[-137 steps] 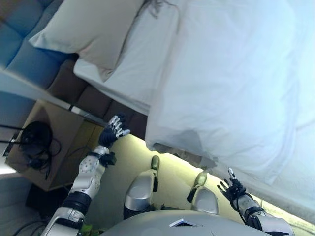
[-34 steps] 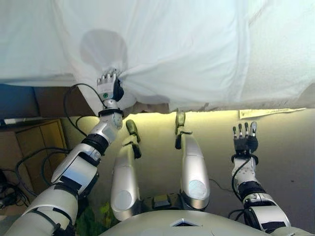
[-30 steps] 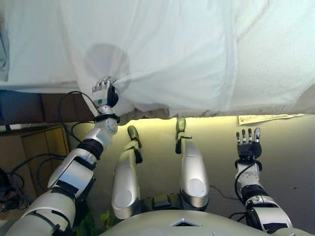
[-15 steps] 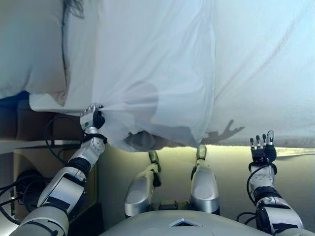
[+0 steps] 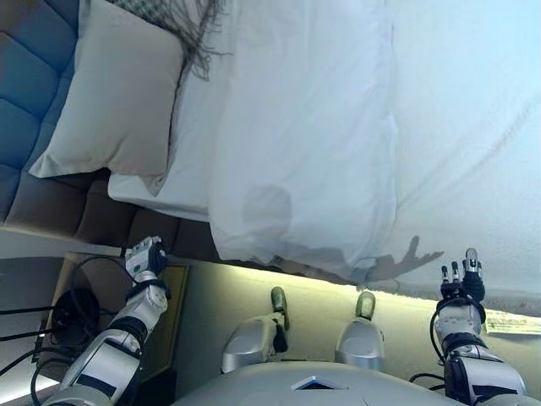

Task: Make the bed neatly

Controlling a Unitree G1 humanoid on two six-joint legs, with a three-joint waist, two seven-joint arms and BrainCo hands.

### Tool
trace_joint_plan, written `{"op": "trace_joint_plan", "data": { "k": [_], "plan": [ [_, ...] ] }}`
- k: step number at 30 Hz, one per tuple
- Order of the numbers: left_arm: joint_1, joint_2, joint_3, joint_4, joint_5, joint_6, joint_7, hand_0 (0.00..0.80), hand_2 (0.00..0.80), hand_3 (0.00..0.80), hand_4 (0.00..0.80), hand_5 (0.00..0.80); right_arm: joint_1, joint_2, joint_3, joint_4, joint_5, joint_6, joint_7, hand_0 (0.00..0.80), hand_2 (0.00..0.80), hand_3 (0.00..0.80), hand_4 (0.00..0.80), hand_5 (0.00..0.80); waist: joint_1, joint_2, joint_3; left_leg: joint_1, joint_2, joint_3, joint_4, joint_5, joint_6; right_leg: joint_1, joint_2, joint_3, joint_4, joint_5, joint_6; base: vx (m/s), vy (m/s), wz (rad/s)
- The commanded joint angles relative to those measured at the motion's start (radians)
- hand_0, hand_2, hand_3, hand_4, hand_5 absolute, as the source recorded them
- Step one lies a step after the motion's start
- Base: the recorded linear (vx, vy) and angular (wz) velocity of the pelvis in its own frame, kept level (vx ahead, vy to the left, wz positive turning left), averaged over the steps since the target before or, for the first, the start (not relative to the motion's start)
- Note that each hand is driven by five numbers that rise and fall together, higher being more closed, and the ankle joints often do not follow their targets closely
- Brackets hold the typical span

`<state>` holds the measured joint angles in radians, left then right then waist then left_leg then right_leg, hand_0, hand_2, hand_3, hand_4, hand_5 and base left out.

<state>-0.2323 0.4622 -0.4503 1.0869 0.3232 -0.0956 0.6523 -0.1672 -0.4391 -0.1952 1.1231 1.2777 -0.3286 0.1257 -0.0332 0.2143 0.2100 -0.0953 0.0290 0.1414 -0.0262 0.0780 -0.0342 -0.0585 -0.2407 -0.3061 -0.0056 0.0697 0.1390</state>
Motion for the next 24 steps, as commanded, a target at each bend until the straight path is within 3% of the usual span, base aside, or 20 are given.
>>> {"op": "trace_joint_plan", "data": {
  "k": [1,6,12,16,24],
  "plan": [
    [-0.072,0.046,0.057,0.040,-0.007,-0.017,0.020,0.000,0.000,0.000,0.000,0.000,-0.009,0.026,-0.041,0.022,-0.010,-0.056,-0.011,0.000,0.000,0.000,0.000,0.000,0.038,-0.076,-0.031,-0.029,0.045,-0.007,0.063,-0.028,-0.049,-0.017,-0.104,0.023,0.082,-0.017,0.057,0.048,-0.080,0.07],
    [-0.050,0.055,0.090,-0.022,-0.026,-0.120,-0.021,0.000,0.000,0.000,0.000,0.000,0.015,0.062,-0.036,0.012,-0.006,-0.060,-0.006,0.000,0.000,0.000,0.000,0.000,0.056,-0.101,-0.063,-0.001,0.054,-0.017,0.056,-0.034,-0.047,0.012,-0.086,0.014,0.066,-0.014,0.056,0.037,-0.121,0.00],
    [-0.009,0.038,0.126,-0.224,-0.176,-0.230,-0.210,0.000,0.000,0.000,0.000,0.000,0.052,0.118,-0.026,-0.025,-0.032,-0.078,-0.040,0.000,0.000,0.000,0.000,0.000,0.091,-0.141,-0.121,0.041,0.067,-0.036,0.019,-0.028,-0.043,0.058,-0.053,-0.005,0.033,-0.008,0.053,0.035,-0.164,0.02],
    [0.029,0.020,0.151,-0.352,-0.295,-0.239,-0.329,0.000,0.000,0.000,0.000,0.000,0.065,0.137,0.000,-0.072,-0.114,-0.096,-0.110,0.000,0.000,0.000,0.000,0.000,0.110,-0.161,-0.146,0.066,0.077,-0.041,-0.012,-0.012,-0.043,0.085,-0.028,-0.015,0.009,-0.001,0.049,0.024,-0.163,0.08],
    [0.112,-0.034,0.238,-0.527,-0.642,-0.234,-0.575,0.000,0.000,0.000,0.000,0.000,0.085,0.172,0.071,-0.206,-0.264,-0.062,-0.207,0.000,0.000,0.000,0.000,0.000,0.134,-0.201,-0.177,0.103,0.083,-0.038,-0.050,-0.001,-0.041,0.119,0.014,-0.017,-0.022,0.004,0.037,0.013,-0.119,0.02]
  ]
}}
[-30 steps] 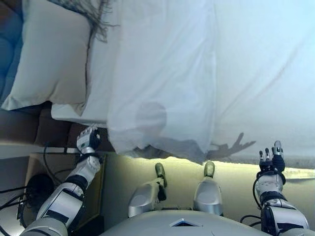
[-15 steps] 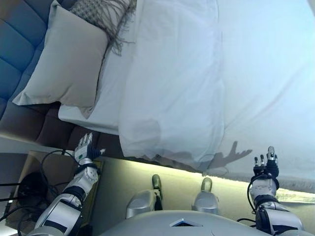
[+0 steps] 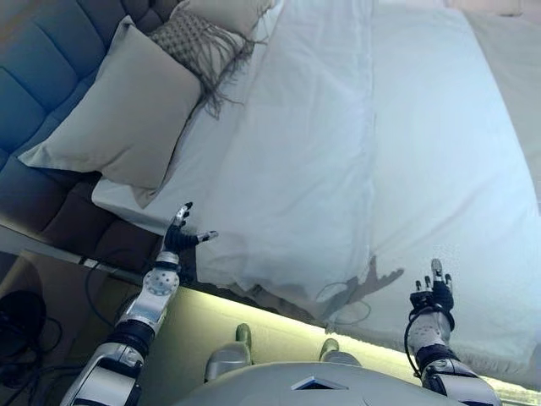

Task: Make the bed neatly

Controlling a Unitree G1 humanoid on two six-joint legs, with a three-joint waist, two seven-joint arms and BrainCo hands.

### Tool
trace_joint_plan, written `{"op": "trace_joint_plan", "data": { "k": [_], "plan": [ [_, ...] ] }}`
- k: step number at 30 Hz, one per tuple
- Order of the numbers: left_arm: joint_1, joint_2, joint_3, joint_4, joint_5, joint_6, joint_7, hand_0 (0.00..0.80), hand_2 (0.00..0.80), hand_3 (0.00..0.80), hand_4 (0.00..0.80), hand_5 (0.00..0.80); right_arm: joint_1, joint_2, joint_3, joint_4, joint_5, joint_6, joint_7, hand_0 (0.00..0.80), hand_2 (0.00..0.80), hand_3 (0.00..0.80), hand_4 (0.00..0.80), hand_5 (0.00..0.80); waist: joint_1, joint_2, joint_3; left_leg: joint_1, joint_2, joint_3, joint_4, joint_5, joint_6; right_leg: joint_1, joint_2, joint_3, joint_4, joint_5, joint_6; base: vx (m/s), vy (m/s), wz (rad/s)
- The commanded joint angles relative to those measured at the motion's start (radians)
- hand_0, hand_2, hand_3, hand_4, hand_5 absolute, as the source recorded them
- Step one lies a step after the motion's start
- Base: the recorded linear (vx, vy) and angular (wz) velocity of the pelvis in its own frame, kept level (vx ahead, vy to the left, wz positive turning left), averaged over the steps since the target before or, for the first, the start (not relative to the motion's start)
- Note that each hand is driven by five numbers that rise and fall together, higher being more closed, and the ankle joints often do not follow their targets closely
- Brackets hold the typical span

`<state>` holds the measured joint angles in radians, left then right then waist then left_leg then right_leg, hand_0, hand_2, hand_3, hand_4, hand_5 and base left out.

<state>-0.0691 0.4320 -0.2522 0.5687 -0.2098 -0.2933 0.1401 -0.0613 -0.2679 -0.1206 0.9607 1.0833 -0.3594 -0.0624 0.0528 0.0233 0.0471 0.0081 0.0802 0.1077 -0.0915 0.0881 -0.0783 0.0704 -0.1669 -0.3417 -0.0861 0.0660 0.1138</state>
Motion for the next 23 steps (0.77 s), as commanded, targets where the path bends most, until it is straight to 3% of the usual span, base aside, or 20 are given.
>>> {"op": "trace_joint_plan", "data": {
  "k": [1,3,8,13,23],
  "plan": [
    [-0.043,-0.008,0.047,-0.019,-0.131,-0.031,-0.076,0.000,0.000,0.000,0.000,0.000,-0.020,0.003,0.008,-0.059,-0.076,-0.026,-0.017,0.000,0.000,0.000,0.000,0.000,0.050,-0.014,-0.015,0.002,0.032,-0.003,0.016,-0.012,0.003,-0.009,-0.058,0.019,0.055,0.011,0.060,0.009,-0.056,-0.01],
    [-0.024,-0.019,0.062,-0.041,-0.189,-0.018,-0.122,0.000,0.000,0.000,0.000,0.000,-0.018,0.009,0.035,-0.103,-0.086,-0.019,0.001,0.000,0.000,0.000,0.000,0.000,0.052,-0.021,-0.019,0.007,0.032,0.002,0.019,-0.016,0.004,-0.008,-0.055,0.020,0.050,0.013,0.057,-0.001,-0.054,-0.01],
    [0.075,0.004,0.200,-0.129,-0.287,0.030,-0.300,0.000,0.000,0.000,0.000,0.000,0.097,-0.030,0.028,-0.245,-0.141,0.046,0.197,0.000,0.000,0.000,0.000,0.000,0.028,-0.050,-0.023,0.007,0.036,0.029,0.022,-0.025,0.009,-0.027,-0.044,0.039,0.052,0.012,0.054,-0.038,-0.063,-0.04],
    [0.099,-0.016,0.218,-0.184,-0.401,0.061,-0.351,0.000,0.000,0.000,0.000,0.000,0.123,-0.033,0.069,-0.287,-0.213,0.051,0.166,0.000,0.000,0.000,0.000,0.000,0.024,-0.061,-0.026,0.009,0.032,0.035,0.018,-0.031,0.011,-0.024,-0.036,0.037,0.037,0.014,0.051,-0.021,-0.021,-0.10],
    [0.111,-0.061,0.180,-0.158,-0.399,0.097,-0.357,0.000,0.000,0.000,0.000,0.000,0.122,0.009,0.181,-0.349,-0.295,0.066,0.041,0.000,0.000,0.000,0.000,0.000,0.036,-0.061,-0.031,0.027,0.029,0.036,0.018,-0.040,0.012,0.004,-0.037,0.028,0.022,0.014,0.053,-0.002,-0.003,-0.01]
  ]
}}
